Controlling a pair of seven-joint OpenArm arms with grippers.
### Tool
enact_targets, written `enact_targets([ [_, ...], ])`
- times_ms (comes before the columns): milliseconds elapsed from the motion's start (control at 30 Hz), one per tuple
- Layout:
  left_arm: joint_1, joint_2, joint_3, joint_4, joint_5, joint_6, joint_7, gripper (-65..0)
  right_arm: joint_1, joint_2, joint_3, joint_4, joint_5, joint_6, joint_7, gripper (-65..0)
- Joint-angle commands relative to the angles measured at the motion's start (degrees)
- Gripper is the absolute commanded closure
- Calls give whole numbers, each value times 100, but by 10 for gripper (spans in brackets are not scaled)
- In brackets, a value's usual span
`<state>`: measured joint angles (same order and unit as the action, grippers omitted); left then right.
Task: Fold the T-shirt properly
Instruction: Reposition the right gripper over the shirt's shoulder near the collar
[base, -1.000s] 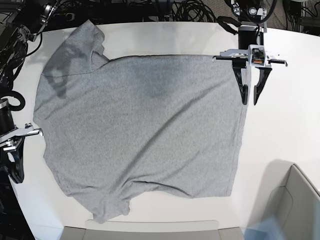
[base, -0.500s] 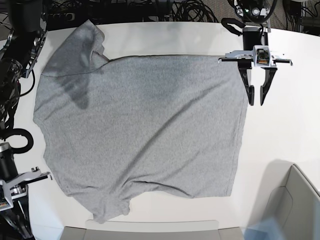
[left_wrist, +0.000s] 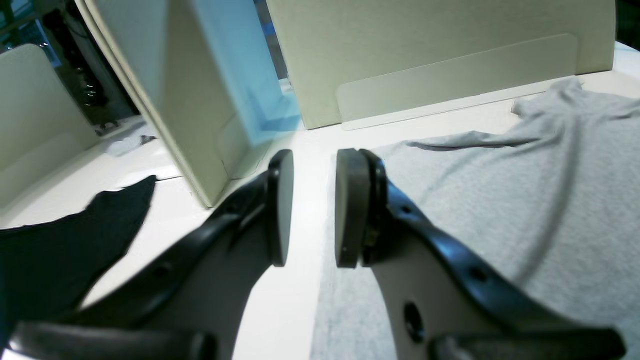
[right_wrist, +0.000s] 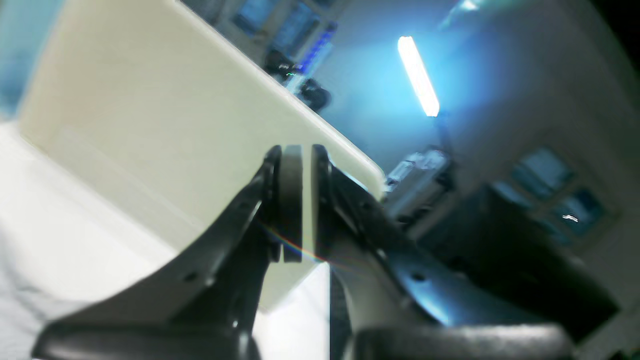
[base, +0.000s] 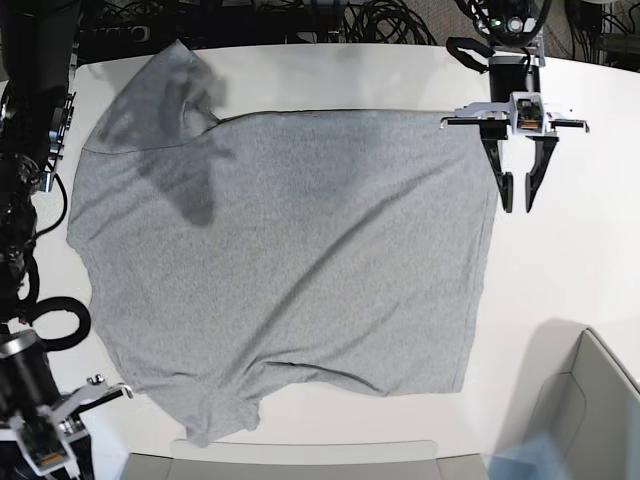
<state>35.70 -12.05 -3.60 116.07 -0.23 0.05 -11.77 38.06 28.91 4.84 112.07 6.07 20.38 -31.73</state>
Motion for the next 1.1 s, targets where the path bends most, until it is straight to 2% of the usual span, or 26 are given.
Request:
enact_targets([
  [0, 12, -30, -40, 116, -8, 34, -146, -158, 277, 41, -111, 32, -136, -38, 188, -38],
  [33, 12, -30, -40, 116, -8, 34, -146, -158, 356, 94, -216, -3, -277, -38, 188, -38],
  [100, 12, -30, -40, 116, -8, 34, -146, -158, 506, 243, -427, -55, -57, -38, 179, -38],
  [233, 12, -30, -49, 116, -8, 34, -146, -158, 725, 235, -532, -3, 277, -38, 188, -38],
  [333, 3, -47, -49, 116, -8, 34, -146, -158, 831, -108, -638, -55, 215, -38, 285, -38],
  [467, -93, -39, -49, 116, -8, 34, -137, -158, 805, -161, -691, -240, -233, -29, 707, -40],
  [533, -93, -47, -49, 116, -8, 34, -137, -158, 796, -143, -823, -346, 207, 32, 742, -40],
  [633, -102, -74, -137, 116, -8, 8, -181, -158, 673, 41, -946, -152, 1059, 419, 698, -40],
  [700, -120, -83, -164, 116, -8, -1, -190, -158, 514, -161, -612, -117, 1279, 428, 724, -40],
  [767, -225, -285, -128, 116, 10, -10, -146, -160, 330, -539, -154, -117, 1393, 419, 715, -40],
  [833, -357, -522, -67, 116, 1, -300, -128, -162, 180, -776, 39, -117, 1508, 419, 715, -40],
  [900, -489, -601, -84, 116, -8, -863, -128, -178, -13, -829, 65, -108, 1692, 419, 689, -40],
  [933, -586, -601, -84, 116, -8, -959, -128, -188, -189, -820, 65, -108, 1771, 419, 689, -40],
  [1000, -665, -592, -49, 116, -8, -819, -49, -195, -576, -768, 74, -99, 1851, 419, 627, -41],
  [1067, -665, -592, -49, 116, -8, -678, 74, -195, -1033, -609, 118, 68, 1895, 419, 320, -51],
])
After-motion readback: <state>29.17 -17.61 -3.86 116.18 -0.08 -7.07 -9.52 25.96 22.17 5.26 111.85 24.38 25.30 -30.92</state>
